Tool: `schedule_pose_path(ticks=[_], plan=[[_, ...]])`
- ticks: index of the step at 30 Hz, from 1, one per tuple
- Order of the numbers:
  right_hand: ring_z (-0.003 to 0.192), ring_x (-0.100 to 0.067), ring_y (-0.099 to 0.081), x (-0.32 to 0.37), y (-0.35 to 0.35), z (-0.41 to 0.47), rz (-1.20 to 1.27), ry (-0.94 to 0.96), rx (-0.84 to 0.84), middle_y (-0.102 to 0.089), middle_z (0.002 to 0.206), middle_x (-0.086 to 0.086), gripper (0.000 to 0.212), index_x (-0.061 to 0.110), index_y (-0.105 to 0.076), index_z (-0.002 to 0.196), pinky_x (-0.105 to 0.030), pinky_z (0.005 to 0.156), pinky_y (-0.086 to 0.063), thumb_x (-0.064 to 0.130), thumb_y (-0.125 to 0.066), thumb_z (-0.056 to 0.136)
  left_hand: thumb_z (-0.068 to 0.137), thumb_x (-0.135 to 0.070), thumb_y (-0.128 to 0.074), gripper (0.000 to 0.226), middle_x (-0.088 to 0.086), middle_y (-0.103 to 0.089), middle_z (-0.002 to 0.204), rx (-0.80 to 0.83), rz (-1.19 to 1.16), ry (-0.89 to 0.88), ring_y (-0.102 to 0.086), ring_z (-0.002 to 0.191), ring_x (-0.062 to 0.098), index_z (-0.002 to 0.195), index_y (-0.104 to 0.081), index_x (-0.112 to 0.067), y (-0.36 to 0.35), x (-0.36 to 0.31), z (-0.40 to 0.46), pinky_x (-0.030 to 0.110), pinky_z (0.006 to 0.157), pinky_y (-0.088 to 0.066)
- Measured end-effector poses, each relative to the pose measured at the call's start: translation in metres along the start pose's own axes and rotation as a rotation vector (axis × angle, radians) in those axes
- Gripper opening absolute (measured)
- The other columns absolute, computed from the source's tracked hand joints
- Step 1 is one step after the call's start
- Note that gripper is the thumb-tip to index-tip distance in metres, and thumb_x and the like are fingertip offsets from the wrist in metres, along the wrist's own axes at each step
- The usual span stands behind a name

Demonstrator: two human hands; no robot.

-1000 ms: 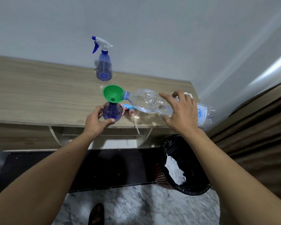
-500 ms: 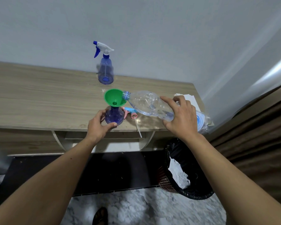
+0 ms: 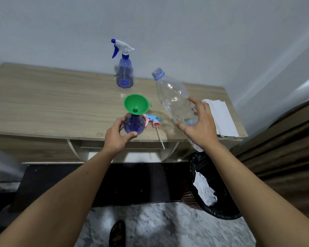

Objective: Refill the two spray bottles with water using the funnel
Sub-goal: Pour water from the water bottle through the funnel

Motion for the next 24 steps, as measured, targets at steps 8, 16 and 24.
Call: schedule_pose_path(ticks=[8, 16, 24], plan=[[0.109, -0.016, -0.059, -0.001, -0.013, 0.033, 0.136, -0.086, -0.103, -0.060, 0.120, 0.003, 0.085, 0.037, -0.043, 0.141, -0.041, 0.095, -0.053, 0.039, -0.089, 0.070, 0.069, -0.037, -0.094, 0.079, -0.008, -0.073, 0.128, -0.021, -0.018, -0.051, -0.067, 0.122, 0.007, 0.140, -0.059, -0.034, -0.001, 0.006, -0.002, 0.043, 0.111, -0.053], [0.108, -0.017, -0.061, -0.008, -0.032, 0.085, 0.275, -0.203, -0.183, -0.061, 0.120, 0.003, 0.086, 0.040, -0.042, 0.138, -0.041, 0.096, -0.054, 0.039, -0.091, 0.068, 0.069, -0.031, -0.096, 0.078, -0.013, -0.073, 0.126, -0.054, 0.040, -0.090, -0.068, 0.118, 0.006, 0.138, -0.061, -0.029, -0.003, 0.012, 0.003, 0.040, 0.104, -0.056], [0.116, -0.019, -0.060, -0.014, -0.054, 0.119, 0.352, -0.229, -0.188, -0.054, 0.134, 0.003, 0.085, 0.045, -0.044, 0.135, -0.045, 0.100, -0.056, 0.042, -0.090, 0.063, 0.072, -0.028, -0.097, 0.077, -0.018, -0.071, 0.127, -0.058, 0.057, -0.122, -0.065, 0.120, 0.000, 0.140, -0.061, -0.026, -0.005, 0.014, 0.005, 0.020, 0.100, -0.051]])
Point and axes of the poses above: each hand's wrist, its own z-axis towards the middle knuckle, its own y-axis out of the back of the hand, x = y × z, the point moved 2 cm from there along z, towards the middle knuckle
